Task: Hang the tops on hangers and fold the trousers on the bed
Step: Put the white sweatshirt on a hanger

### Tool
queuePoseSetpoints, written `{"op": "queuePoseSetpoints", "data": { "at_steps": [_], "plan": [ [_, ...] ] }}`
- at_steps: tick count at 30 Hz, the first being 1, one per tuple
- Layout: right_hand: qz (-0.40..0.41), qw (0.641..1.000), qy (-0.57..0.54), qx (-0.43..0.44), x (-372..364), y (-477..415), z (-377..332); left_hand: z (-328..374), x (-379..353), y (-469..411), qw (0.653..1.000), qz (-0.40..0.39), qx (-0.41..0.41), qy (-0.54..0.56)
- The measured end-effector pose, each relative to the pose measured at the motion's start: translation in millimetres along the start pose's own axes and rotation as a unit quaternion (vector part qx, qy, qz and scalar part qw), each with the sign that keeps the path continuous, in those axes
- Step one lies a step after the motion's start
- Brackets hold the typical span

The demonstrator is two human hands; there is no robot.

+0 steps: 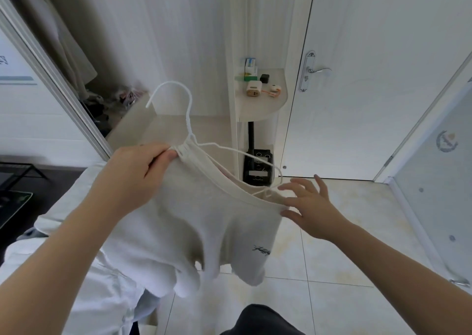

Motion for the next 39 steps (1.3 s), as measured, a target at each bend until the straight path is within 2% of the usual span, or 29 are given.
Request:
{"op": "queuePoseSetpoints", "data": {
  "at_steps": [6, 9, 12, 17, 19, 22, 25, 28, 32, 36, 39],
  "plan": [
    [-0.063, 0.987, -0.129, -0.069, 23, -7, 13, -8, -12, 4, 0.997, -0.070, -0.019, -0.014],
    [-0.013, 0.974, -0.221, -0.054, 42, -4, 3, -7, -16, 4, 0.996, -0.085, -0.016, -0.019],
    [0.058, 0.958, -0.280, -0.002, 70, 0, -15, 0, -19, 4, 0.996, -0.088, -0.027, -0.018],
    [0.121, 0.935, -0.298, 0.149, 125, 8, -79, 17, -56, -3, 0.988, -0.151, -0.041, 0.018],
    [0.151, 0.919, -0.306, 0.196, 143, 11, -104, 33, -60, -7, 0.989, -0.128, -0.069, 0.036],
    [0.174, 0.904, -0.336, 0.198, 156, 9, -115, 50, -48, -11, 0.989, -0.077, -0.093, 0.089],
    [0.142, 0.922, -0.325, 0.157, 159, 6, -109, 62, -37, -12, 0.985, -0.070, -0.115, 0.109],
    [0.118, 0.918, -0.353, 0.139, 163, 11, -98, 61, -37, -14, 0.988, -0.093, -0.110, 0.054],
    [0.090, 0.908, -0.386, 0.135, 171, 17, -79, 46, -38, -15, 0.987, -0.058, -0.151, -0.011],
    [0.054, 0.904, -0.409, 0.109, 179, 28, -55, 4, -28, -7, 0.994, 0.020, -0.101, -0.042],
    [0.049, 0.903, -0.417, 0.092, 176, 28, -45, -5, -29, 3, 0.997, 0.034, -0.051, 0.038]
  ]
}}
Point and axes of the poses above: each hand's wrist, its own y-axis away from the middle knuckle, its own x-axis out of the back of the hand, z = x × y, the point moved 6 cm from there along -y, towards the middle knuckle, and after that the axes turned 15 degrees about -z, right-handed, at the moved point
